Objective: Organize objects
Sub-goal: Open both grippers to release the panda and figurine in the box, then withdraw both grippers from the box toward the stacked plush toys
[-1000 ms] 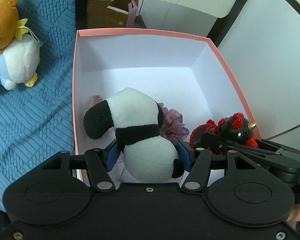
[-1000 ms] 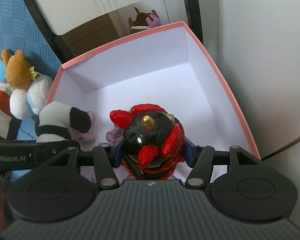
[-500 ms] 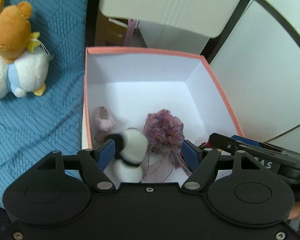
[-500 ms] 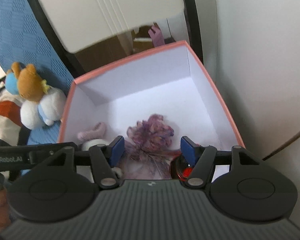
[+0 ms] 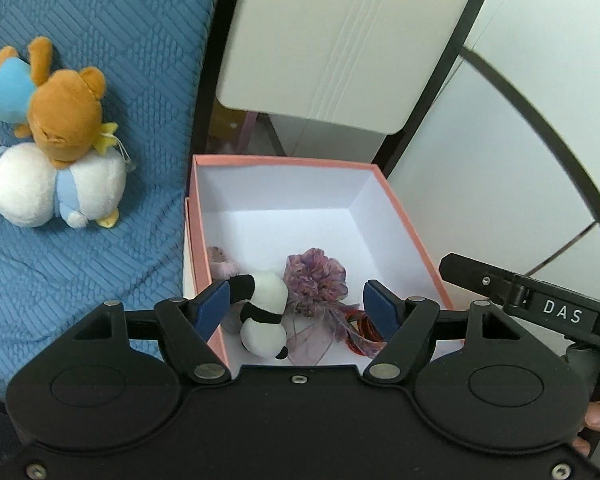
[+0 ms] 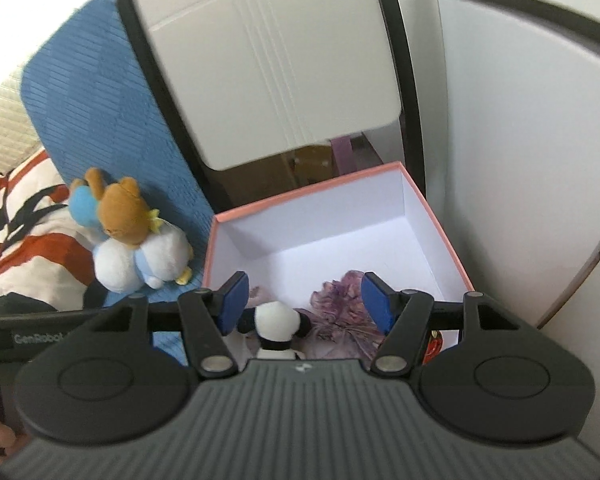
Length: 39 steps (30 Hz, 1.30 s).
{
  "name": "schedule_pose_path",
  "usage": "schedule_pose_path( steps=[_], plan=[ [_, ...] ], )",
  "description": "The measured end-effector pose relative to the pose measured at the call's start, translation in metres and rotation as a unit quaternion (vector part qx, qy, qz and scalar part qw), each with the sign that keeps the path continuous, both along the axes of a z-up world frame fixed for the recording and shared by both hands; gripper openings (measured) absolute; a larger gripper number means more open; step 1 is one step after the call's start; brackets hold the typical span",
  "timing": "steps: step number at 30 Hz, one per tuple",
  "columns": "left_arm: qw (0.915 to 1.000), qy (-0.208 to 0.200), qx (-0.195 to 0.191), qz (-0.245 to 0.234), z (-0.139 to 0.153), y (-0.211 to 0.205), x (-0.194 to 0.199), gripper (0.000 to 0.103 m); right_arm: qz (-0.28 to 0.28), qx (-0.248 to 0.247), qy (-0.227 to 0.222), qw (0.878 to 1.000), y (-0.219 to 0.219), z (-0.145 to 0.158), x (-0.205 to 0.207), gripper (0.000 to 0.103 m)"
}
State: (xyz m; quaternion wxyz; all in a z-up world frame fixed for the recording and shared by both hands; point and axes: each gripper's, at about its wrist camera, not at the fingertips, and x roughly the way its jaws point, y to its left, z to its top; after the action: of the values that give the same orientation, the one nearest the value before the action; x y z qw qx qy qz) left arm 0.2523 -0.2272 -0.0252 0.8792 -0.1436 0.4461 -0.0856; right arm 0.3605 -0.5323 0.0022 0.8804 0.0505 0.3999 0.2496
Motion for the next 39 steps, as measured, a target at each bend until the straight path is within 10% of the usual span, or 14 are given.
schedule_pose_path(
  steps=[17,39],
  plan=[
    [0.999,-0.044,0.003,0.0,0.044,0.04,-0.078,0.072,0.044,-0.023,-0.047,0.998,0.027,0.044,-0.089,0.065],
    [0.993,-0.096,-0.002,0.068,0.043,0.144,-0.14,0.072,0.099,-0.003,-0.067,0.993,0.105,0.017,-0.159,0.065]
  ],
)
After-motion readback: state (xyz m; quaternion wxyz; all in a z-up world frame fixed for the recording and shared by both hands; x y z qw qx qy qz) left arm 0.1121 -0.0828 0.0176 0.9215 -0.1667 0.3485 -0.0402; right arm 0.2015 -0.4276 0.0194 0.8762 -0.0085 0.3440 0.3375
